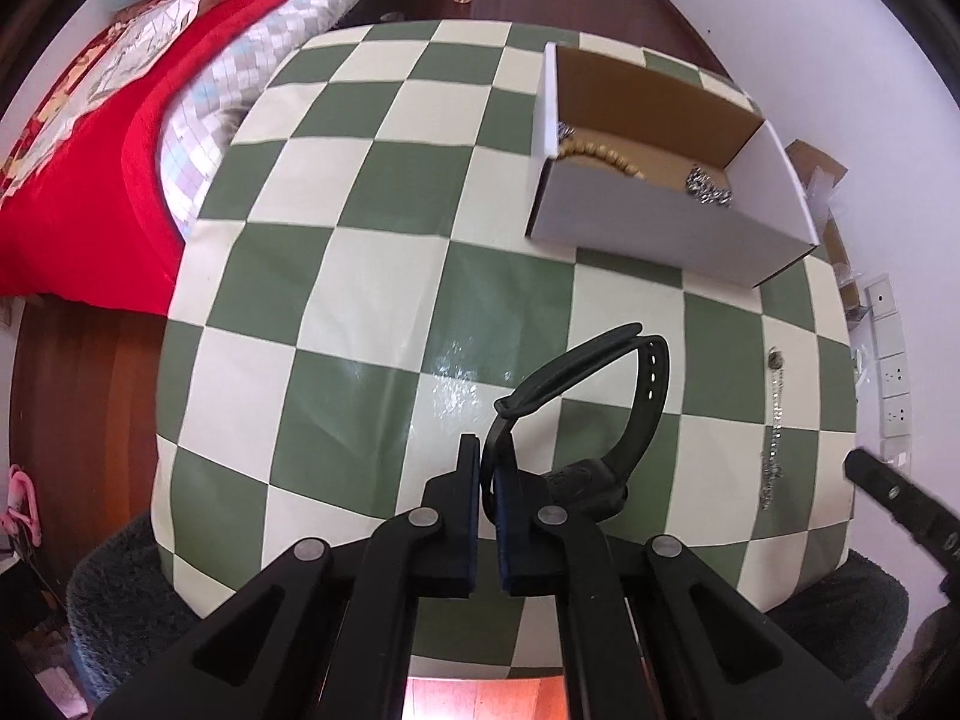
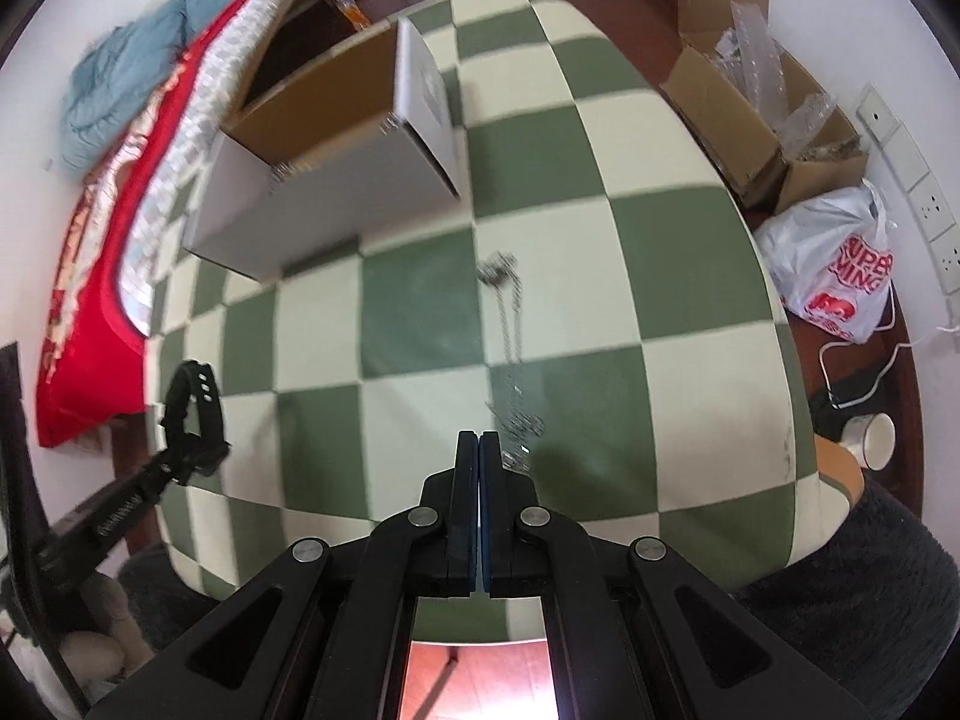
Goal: Organize jewelry
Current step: 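Lift and carry the watch and chain over the box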
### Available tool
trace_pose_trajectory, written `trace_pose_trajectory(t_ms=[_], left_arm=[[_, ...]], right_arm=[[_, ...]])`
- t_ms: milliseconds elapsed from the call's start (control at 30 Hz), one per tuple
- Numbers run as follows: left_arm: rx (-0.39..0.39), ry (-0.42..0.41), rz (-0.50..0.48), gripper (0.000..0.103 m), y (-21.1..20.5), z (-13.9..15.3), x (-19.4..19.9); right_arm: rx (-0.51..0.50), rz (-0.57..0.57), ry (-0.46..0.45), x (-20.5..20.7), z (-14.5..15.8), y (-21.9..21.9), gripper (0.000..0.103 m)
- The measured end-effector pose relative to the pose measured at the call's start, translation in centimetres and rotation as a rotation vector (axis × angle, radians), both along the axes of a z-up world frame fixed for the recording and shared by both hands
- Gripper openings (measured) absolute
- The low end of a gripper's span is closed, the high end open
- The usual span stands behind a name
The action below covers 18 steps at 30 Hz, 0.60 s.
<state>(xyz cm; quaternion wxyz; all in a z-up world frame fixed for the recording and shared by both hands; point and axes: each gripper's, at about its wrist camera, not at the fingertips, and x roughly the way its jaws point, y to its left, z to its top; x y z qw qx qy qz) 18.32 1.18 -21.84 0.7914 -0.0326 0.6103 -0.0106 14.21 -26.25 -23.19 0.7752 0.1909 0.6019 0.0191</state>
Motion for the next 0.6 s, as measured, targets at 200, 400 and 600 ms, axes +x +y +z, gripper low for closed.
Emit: trace_pose_trajectory(t_ms=[200, 400, 600], left_arm=[[0.003, -0.028, -0.011, 0.002, -0.7, 1.6, 0.5], [0.033, 0.04, -0.03, 0.002, -1.9, -1.6, 0.7], [0.045, 0.112, -0.055, 0.002, -3.1, -5.0, 0.2]], right_arm=[[0.034, -0.002, -0.088, 1.0, 4.7, -0.1, 0.0], [-0.036, 0.044, -0.023, 2.5, 3.3, 0.2, 0.0], [-0.126, 0.075, 0.143, 2.7, -3.4, 0.6, 0.033]])
